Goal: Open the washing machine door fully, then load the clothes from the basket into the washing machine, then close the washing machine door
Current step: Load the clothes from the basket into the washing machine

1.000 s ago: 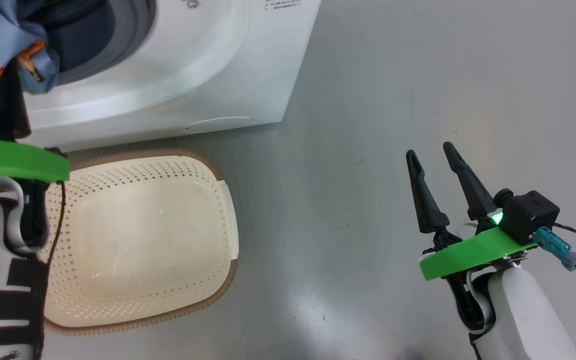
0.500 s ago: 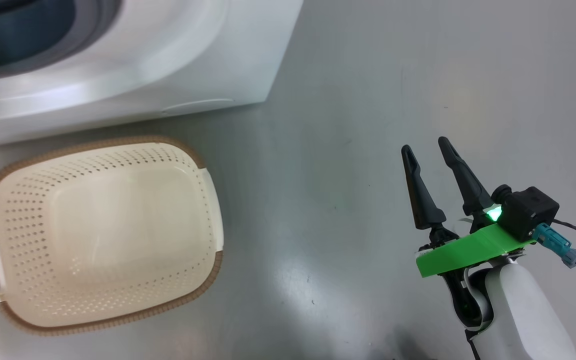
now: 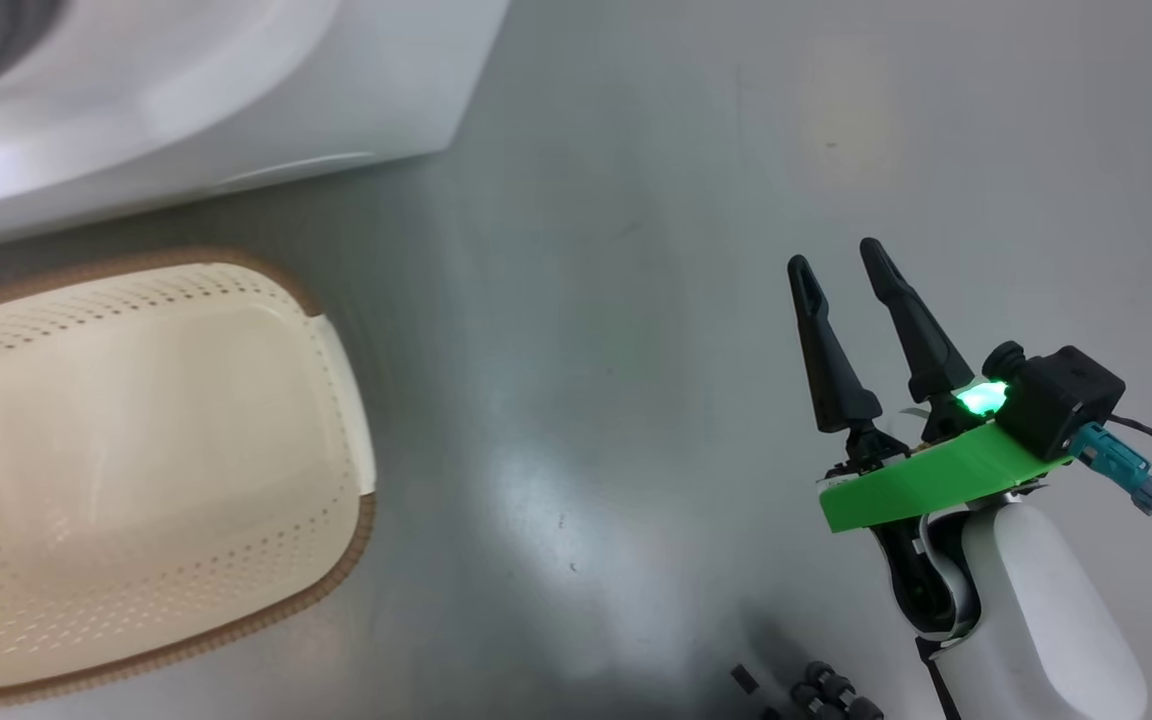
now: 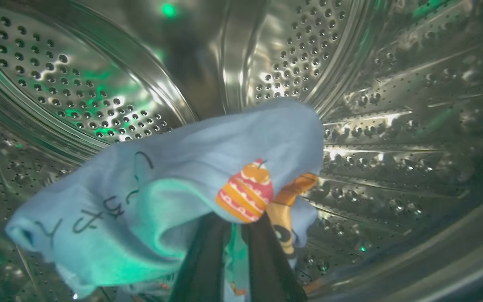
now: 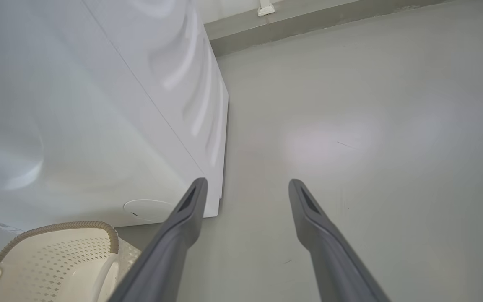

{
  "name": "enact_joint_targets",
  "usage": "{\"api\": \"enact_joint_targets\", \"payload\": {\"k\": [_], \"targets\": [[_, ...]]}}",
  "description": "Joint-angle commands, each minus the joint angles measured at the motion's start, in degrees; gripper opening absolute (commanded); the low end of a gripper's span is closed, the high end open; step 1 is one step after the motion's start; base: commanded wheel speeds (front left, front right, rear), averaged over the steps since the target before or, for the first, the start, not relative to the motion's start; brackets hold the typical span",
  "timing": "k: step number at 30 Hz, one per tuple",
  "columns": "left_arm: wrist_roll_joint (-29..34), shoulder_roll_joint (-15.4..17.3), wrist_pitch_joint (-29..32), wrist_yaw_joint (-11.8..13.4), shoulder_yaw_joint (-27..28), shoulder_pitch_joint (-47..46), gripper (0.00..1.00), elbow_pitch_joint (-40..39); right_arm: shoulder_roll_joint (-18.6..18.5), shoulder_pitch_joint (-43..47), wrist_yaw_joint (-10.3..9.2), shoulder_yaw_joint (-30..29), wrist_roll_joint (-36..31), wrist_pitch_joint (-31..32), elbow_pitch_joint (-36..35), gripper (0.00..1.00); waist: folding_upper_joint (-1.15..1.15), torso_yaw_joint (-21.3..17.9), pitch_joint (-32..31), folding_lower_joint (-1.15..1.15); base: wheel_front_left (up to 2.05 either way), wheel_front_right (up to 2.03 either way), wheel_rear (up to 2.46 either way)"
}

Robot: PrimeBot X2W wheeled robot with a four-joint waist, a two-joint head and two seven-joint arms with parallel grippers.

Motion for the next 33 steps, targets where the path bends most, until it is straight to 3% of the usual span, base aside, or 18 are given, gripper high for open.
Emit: {"api": "enact_joint_targets", "payload": {"k": [1, 6, 19, 20, 21, 22, 33], "targets": [[-0.37, 3.53, 0.22, -0.15, 0.79, -1.87, 0.0, -0.42, 0.15, 0.74, 0.09, 1.26, 0.84, -0.27, -1.35, 1.0, 0.0, -1.97, 1.77, 0.0, 0.0, 0.0, 0.0], [0.05, 4.02, -0.01, -0.15, -1.64, -6.97, 0.0, 4.47, 0.15, 0.91, 0.09, 1.8, 1.47, -0.27, -1.54, 1.0, 0.0, -3.21, 2.66, 0.0, 0.0, 0.0, 0.0], [0.71, 1.72, -3.61, -0.13, -3.42, -15.03, 0.0, 17.35, 0.15, 1.0, 0.09, 2.31, 2.01, -0.27, -1.98, 1.0, 0.0, -4.5, 3.52, 0.0, 0.0, 0.0, 0.0], [0.53, 1.53, -3.84, -0.13, -3.46, -15.18, 0.42, 18.06, 0.15, 1.05, 0.09, 2.23, 1.98, -0.27, -1.96, 1.0, 0.0, -4.46, 3.47, 0.0, 0.0, 0.0, 0.0], [0.51, 1.42, -4.08, -0.14, -3.62, -15.29, 0.96, 18.66, 0.15, 1.09, 0.09, 2.18, 1.94, -0.27, -1.94, 1.0, 0.0, -4.41, 3.41, 0.0, 0.0, 0.0, 0.0], [0.47, 1.37, -4.35, -0.14, -3.75, -15.41, 1.0, 19.17, 0.15, 1.1, 0.09, 2.16, 1.9, -0.27, -1.91, 1.0, 0.0, -4.35, 3.35, 0.0, 0.0, 0.0, 0.0], [-0.44, 0.34, -6.22, -0.15, -8.5, -13.95, 1.0, 19.98, 0.15, 0.9, 0.09, 0.89, 1.0, -0.27, -1.48, 1.0, 0.0, -2.76, 1.92, 0.0, 0.0, 0.0, 0.0]]}}
